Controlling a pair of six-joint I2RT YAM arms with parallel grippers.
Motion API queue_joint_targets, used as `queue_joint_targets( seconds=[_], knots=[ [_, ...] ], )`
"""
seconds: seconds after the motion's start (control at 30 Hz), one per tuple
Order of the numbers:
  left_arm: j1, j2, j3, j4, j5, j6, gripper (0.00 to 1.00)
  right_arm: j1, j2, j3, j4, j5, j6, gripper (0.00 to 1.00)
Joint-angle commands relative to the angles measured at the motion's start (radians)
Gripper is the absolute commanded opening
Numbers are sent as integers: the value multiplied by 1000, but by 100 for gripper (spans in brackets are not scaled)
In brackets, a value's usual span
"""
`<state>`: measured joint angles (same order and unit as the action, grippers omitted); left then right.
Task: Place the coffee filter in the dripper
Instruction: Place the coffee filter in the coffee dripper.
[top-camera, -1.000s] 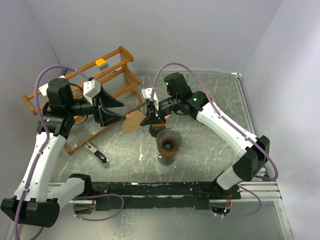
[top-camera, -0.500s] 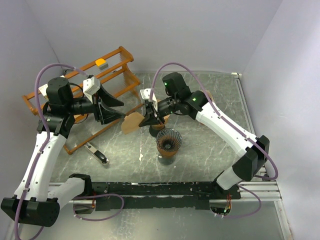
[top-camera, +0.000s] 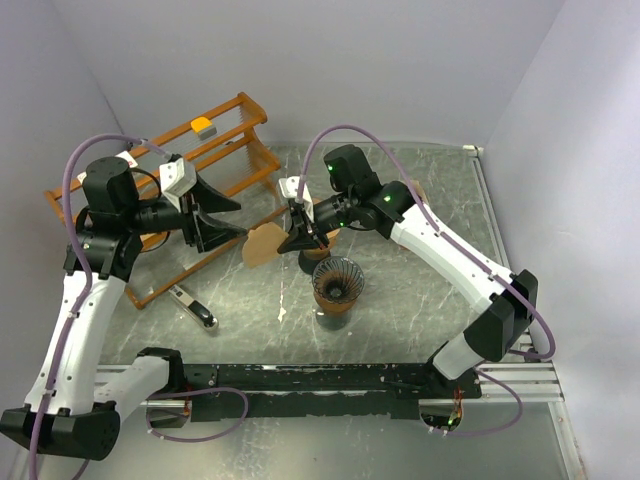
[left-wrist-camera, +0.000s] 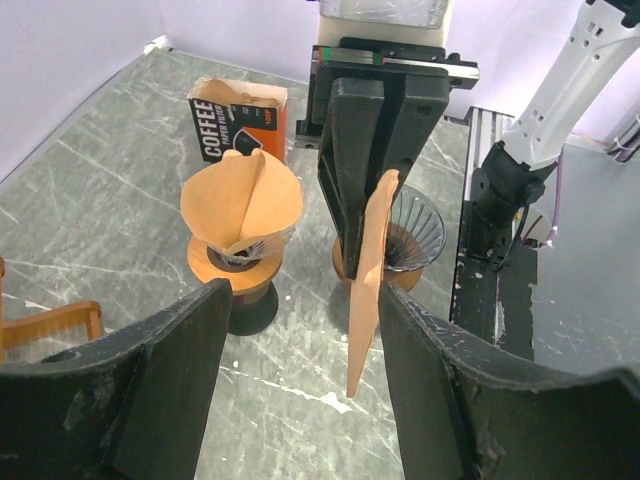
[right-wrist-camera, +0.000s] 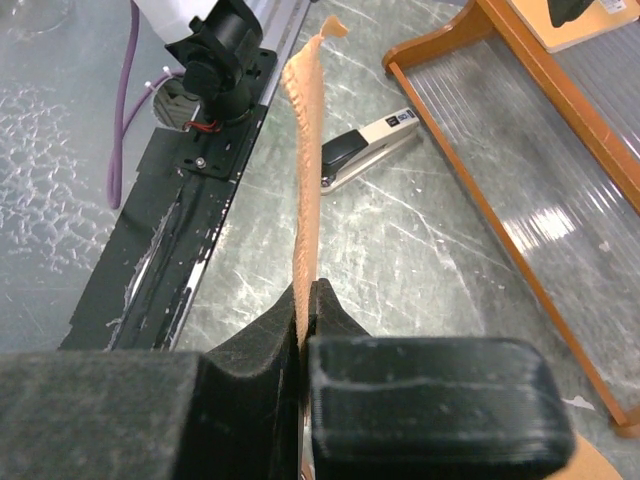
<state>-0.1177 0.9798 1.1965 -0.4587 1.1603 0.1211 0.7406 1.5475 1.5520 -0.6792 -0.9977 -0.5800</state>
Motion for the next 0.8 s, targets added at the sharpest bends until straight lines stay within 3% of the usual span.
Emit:
queue_joint_targets(
  seconds=[0.0,0.77],
  knots=[
    [13,-11,17,-17,58,13,72,6,14,31,-5,-8,13,0],
    [13,3,-38,51,47,-43,67,28,29,51,-24,2,-17,0]
  ],
)
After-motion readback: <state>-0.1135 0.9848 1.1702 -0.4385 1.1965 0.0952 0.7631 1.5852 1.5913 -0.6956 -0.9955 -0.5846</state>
